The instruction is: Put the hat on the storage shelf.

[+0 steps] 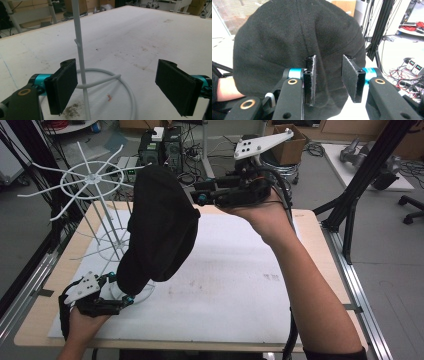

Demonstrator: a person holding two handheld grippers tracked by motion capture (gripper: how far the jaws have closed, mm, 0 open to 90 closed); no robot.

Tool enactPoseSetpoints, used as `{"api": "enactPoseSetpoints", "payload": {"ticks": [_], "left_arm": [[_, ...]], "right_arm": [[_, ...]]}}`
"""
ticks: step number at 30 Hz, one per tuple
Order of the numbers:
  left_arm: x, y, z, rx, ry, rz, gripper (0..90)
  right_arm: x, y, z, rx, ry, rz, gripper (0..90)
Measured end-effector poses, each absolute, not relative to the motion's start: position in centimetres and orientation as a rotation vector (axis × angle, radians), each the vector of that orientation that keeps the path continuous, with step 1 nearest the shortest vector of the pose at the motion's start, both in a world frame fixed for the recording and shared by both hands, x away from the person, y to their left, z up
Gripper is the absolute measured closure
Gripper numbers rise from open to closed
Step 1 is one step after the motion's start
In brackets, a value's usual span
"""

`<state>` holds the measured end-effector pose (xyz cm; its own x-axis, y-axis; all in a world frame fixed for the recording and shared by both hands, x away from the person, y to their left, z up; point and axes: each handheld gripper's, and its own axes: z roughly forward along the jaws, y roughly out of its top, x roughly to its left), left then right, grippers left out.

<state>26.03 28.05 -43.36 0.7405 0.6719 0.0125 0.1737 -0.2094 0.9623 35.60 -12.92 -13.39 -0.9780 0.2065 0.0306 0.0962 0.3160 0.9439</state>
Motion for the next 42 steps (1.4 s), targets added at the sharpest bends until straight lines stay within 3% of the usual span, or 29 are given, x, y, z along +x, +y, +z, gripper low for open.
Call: {"api": "enactPoseSetpoints", "payload": {"ticks": [21,32,42], "left_arm": [[26.1,27.9,-43.4,1.761,0.669,0.519,18.0],[26.1,27.9,-43.4,1.761,0.667,0.518,18.0],[26.0,28.0,-43.4,1.760,0.672,0.519,18.0]], "right_arm": [[34.2,-18.0,-14.6,0.376,2.372,1.800,61.6],[33.7,-21.3,-17.8,0.505,2.313,1.792,58.2],[33.0,-23.5,-21.3,0.632,2.256,1.726,49.9]]}}
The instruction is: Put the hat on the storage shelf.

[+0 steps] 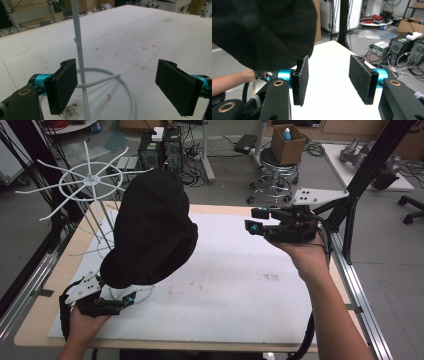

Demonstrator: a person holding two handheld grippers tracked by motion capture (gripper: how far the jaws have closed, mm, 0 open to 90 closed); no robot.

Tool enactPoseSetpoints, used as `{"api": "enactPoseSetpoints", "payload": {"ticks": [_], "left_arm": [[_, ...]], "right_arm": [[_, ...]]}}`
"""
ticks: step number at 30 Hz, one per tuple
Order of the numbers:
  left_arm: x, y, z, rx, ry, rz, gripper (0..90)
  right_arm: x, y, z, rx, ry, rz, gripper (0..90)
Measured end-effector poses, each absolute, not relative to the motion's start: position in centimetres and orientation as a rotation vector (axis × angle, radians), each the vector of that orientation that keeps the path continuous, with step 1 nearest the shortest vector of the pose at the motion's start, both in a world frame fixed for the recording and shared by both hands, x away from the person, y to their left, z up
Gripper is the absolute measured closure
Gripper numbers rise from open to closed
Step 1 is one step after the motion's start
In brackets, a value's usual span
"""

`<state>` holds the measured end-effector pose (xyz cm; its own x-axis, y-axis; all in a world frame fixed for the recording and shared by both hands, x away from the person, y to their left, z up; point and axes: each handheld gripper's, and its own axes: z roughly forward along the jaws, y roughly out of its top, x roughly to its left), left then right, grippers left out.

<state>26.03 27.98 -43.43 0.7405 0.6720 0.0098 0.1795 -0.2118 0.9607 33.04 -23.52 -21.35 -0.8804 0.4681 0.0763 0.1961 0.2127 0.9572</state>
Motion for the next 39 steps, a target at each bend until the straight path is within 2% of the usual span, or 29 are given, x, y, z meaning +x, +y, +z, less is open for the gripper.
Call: {"api": "enactPoseSetpoints", "payload": {"ticks": [19,24,39], "left_arm": [[26.1,28.1,-43.5,1.758,0.677,0.520,18.0],[26.1,27.9,-43.5,1.761,0.679,0.520,18.0],[26.1,28.1,-43.4,1.752,0.676,0.522,18.0]], "right_arm": [[31.8,-27.2,-27.8,0.826,2.139,1.762,43.3],[31.6,-28.0,-29.7,0.908,2.115,1.744,35.9],[31.0,-27.4,-34.0,0.955,2.177,1.647,29.3]]}}
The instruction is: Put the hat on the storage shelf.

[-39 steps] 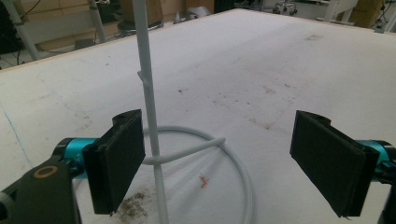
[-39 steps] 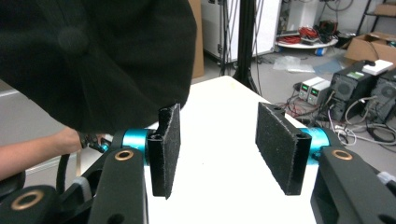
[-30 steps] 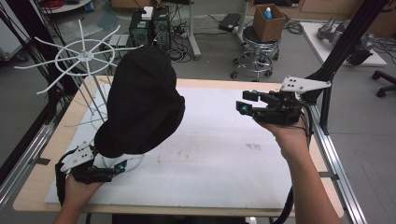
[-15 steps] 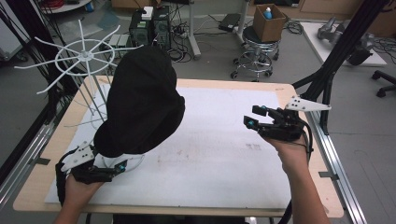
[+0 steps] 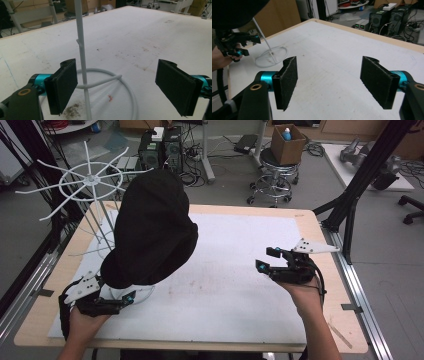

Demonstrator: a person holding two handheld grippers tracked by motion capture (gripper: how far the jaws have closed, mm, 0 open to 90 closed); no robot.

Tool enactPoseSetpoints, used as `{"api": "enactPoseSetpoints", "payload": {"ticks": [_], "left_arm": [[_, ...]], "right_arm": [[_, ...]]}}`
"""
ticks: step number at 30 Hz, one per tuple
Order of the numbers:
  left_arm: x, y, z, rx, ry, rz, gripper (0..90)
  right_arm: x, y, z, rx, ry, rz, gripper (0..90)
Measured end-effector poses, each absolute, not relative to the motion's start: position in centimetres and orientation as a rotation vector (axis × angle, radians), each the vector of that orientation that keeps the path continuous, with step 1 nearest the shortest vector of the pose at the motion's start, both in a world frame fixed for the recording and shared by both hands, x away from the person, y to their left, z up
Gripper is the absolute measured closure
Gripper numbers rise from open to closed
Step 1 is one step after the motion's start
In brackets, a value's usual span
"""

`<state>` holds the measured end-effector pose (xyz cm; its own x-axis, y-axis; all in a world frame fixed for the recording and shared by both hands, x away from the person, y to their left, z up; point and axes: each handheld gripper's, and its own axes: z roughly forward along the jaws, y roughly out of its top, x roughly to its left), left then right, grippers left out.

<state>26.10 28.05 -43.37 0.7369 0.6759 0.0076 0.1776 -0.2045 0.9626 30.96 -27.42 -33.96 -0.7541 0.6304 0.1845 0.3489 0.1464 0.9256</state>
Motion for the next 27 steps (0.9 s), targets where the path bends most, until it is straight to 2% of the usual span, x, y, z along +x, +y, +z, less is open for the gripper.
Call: {"api": "enactPoseSetpoints", "payload": {"ticks": [7,18,23,27], "left_arm": [[26.1,28.1,-43.4,1.754,0.675,0.522,18.0],[26.2,28.2,-43.4,1.751,0.676,0.524,18.0],[26.2,28.2,-43.3,1.751,0.674,0.526,18.0],[26.2,28.3,-43.3,1.750,0.674,0.525,18.0]], "right_arm": [[31.0,-27.6,-35.6,1.021,2.156,1.623,20.8],[30.9,-27.0,-36.1,1.024,2.163,1.571,17.0],[31.3,-26.6,-36.7,1.048,2.179,1.517,12.6],[30.9,-27.2,-37.3,1.051,2.083,1.609,12.3]]}}
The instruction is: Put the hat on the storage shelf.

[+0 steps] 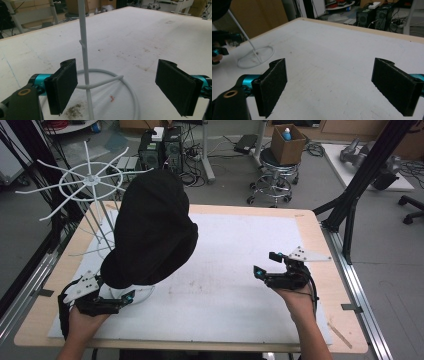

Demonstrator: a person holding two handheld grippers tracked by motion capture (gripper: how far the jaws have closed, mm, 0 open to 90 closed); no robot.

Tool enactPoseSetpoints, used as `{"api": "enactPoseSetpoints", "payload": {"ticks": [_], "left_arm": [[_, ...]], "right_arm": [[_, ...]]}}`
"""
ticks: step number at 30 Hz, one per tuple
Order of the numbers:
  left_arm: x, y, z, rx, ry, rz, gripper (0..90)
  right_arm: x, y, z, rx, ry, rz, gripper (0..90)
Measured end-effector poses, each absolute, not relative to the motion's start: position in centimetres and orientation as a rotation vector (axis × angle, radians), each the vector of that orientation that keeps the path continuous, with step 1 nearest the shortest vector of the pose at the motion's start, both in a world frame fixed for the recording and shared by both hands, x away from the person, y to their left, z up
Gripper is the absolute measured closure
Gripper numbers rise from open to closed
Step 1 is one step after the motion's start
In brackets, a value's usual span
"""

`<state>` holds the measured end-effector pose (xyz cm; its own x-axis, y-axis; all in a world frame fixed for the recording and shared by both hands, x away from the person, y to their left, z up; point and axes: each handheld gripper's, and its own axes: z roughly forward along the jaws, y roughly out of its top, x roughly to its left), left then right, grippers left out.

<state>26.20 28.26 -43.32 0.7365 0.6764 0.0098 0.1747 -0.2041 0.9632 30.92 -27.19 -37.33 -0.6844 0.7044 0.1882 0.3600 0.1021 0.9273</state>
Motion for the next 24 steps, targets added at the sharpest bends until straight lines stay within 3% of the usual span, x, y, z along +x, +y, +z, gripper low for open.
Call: {"api": "enactPoseSetpoints", "payload": {"ticks": [24], "left_arm": [[27.1,27.8,-43.5,1.747,0.686,0.517,18.0]], "right_arm": [[31.0,-27.5,-41.2,1.125,2.154,1.566,10.6]]}}
